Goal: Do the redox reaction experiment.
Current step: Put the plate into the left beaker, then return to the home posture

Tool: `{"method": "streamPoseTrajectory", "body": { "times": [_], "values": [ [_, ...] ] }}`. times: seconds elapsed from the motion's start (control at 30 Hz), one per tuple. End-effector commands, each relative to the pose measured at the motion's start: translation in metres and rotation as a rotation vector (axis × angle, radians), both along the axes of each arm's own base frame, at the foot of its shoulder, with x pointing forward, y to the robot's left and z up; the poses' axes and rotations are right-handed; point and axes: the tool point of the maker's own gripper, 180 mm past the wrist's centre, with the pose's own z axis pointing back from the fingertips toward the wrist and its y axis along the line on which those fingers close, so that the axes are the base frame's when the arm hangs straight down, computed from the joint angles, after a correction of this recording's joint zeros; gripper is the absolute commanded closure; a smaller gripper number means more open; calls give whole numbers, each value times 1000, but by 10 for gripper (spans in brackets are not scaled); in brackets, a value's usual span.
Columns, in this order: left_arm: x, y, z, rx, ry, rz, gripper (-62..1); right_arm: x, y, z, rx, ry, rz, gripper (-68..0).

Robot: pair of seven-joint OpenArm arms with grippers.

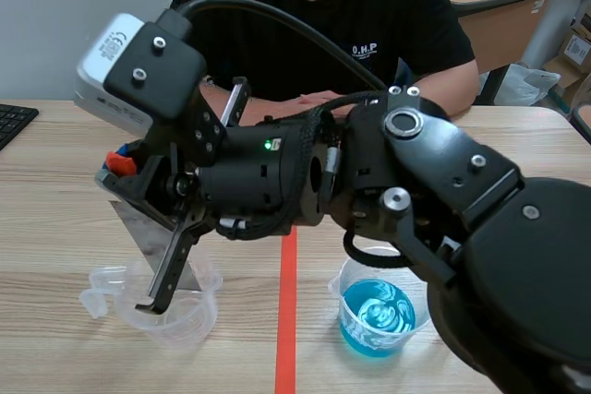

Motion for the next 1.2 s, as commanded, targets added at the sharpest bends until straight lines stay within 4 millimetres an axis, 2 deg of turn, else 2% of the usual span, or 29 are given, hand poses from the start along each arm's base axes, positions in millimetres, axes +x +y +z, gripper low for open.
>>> {"method": "streamPoseTrajectory", "body": {
  "times": [0.0,0.13,0.43,0.53,0.67,0.83,0.97,1.13,1.17],
  "values": [
    [-1,-2,2,-9,-6,0,-456,3,4,10,34,-29,6,-17],
    [-1,-2,2,-9,-5,0,-456,3,7,-2,9,-29,7,-17],
    [-1,-2,2,-8,-5,0,-456,3,11,-14,-17,-18,6,-18],
    [-1,-2,2,-8,-5,0,-456,3,11,-15,-23,-22,7,-48],
    [-1,-2,2,-9,-5,0,-456,3,11,-15,-22,-22,7,-149],
    [-1,-2,2,-9,-5,0,-456,0,12,-13,-11,-21,24,-325],
    [-1,-2,2,-9,-5,0,-456,-9,15,-7,36,-15,64,-489],
    [-1,-2,2,-9,-5,0,-456,-24,23,-5,64,-2,107,-664],
    [-1,-2,2,-9,-5,0,-456,-28,25,-5,71,7,116,-679]
  ]
}}
